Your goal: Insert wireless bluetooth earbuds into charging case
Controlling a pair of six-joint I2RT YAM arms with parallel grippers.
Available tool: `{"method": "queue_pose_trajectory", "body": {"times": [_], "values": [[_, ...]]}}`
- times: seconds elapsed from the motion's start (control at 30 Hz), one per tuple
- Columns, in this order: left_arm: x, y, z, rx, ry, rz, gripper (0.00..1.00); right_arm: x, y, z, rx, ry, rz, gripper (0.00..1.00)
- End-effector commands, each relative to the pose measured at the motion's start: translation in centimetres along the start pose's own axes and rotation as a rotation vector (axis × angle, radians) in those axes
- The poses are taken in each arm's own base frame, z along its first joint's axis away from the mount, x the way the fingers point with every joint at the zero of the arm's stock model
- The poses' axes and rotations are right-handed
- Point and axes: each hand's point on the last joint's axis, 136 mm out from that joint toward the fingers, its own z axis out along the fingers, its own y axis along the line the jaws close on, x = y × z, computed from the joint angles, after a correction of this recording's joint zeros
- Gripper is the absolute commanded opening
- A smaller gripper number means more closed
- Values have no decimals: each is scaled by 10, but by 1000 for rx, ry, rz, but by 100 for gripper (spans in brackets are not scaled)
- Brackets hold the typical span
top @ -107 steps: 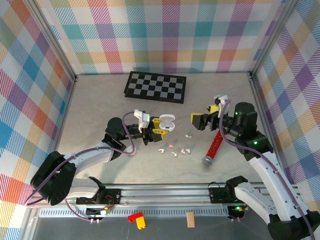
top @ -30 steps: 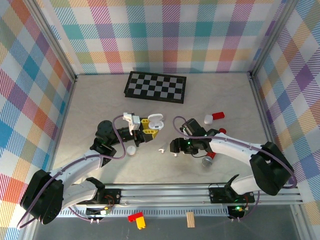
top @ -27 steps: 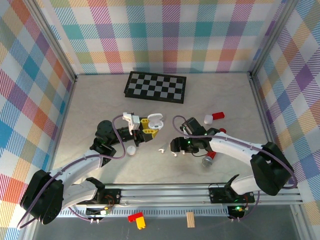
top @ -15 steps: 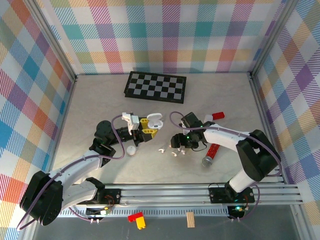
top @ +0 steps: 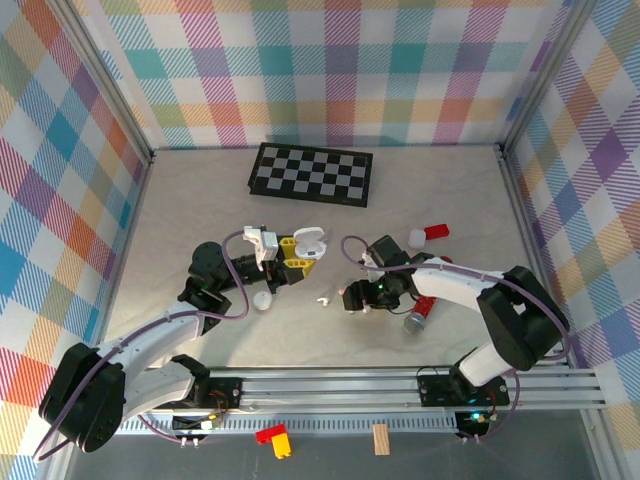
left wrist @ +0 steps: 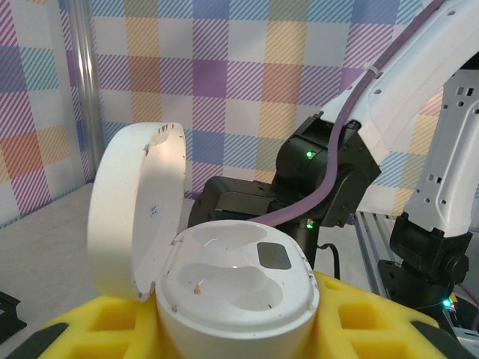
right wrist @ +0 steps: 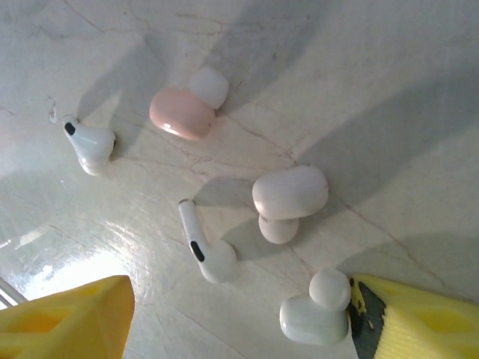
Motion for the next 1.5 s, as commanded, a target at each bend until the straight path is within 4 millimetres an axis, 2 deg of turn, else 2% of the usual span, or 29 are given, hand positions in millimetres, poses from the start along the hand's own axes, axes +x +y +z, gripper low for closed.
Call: {"method": "queue_pose_trajectory", "body": {"times": [0.0, 0.27, 0.47, 0.73, 0.87, 1.07, 1.47], "values": [[-6, 1, -2, -4, -17, 37, 29, 21, 4, 1, -20, 54, 13, 75], [-8, 7, -6, -32, -12, 40, 29, 34, 22, -3, -39, 44, 28, 74], [-15, 18, -12, -74, -23, 57, 28, 36, 20, -10, -26, 23, 27, 76], [-26, 44, -30, -203, -56, 76, 28, 30, 2, -27, 128, 3, -139, 77], [-30, 47, -34, -227, -65, 79, 28, 27, 8, -24, 106, 20, -147, 75], [-29, 49, -35, -239, -65, 75, 28, 39, 10, -14, 66, 77, -125, 60], [-27, 51, -34, -235, -59, 71, 28, 70, 15, -4, -38, 174, 10, 60]]}}
